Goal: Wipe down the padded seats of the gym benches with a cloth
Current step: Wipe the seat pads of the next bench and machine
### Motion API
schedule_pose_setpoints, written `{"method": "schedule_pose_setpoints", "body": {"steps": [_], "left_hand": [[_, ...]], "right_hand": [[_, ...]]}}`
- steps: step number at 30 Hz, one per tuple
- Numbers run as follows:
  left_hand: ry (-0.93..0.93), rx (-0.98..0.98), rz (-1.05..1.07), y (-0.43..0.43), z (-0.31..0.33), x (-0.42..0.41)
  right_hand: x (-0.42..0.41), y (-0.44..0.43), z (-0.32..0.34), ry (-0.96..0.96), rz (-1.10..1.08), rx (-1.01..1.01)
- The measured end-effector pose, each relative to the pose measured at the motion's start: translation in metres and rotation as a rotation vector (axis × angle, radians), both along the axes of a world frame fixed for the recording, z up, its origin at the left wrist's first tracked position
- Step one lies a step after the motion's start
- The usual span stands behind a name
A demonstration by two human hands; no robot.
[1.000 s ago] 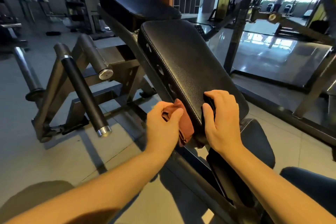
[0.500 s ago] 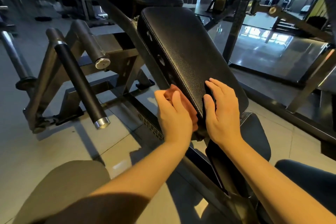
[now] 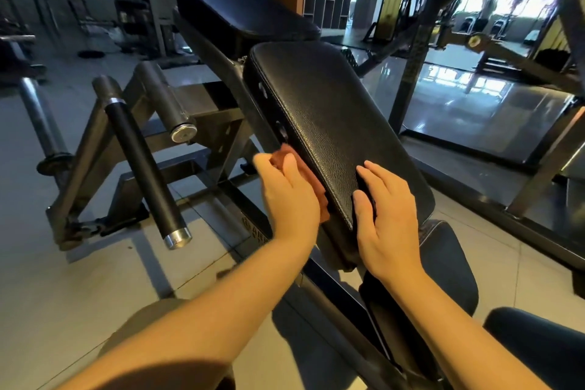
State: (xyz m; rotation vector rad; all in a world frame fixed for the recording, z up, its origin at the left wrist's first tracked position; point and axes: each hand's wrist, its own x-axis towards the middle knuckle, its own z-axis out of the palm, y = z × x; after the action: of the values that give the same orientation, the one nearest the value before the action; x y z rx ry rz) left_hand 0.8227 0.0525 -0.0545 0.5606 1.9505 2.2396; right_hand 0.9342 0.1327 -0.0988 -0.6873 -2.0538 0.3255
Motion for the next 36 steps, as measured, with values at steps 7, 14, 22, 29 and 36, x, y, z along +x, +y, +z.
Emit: {"method": "schedule_pose_setpoints", "body": {"steps": [7, 14, 22, 29, 36], "left_hand": [[-0.032, -0.115, -0.139, -0.015, -0.023, 0.029], [0.101, 0.061, 0.031, 0.002, 0.016, -0.017], [0.099, -0.037, -0.110, -0.009, -0.033, 0.019], [0.145, 0.075, 0.069, 0.014, 0.016, -0.031], [0.155, -0.059, -0.187, -0.019, -0.043, 0.027]], "right_hand": [[0.002, 0.000, -0.001, -0.014, 0.004, 0.011], [0.000, 0.002, -0.002, -0.007, -0.011, 0.013], [0.002, -0.003, -0.001, -0.017, 0.005, -0.015], [0.002, 0.000, -0.002, -0.013, 0.006, -0.010], [0.004, -0.001, -0.001, -0.019, 0.008, -0.011]]}}
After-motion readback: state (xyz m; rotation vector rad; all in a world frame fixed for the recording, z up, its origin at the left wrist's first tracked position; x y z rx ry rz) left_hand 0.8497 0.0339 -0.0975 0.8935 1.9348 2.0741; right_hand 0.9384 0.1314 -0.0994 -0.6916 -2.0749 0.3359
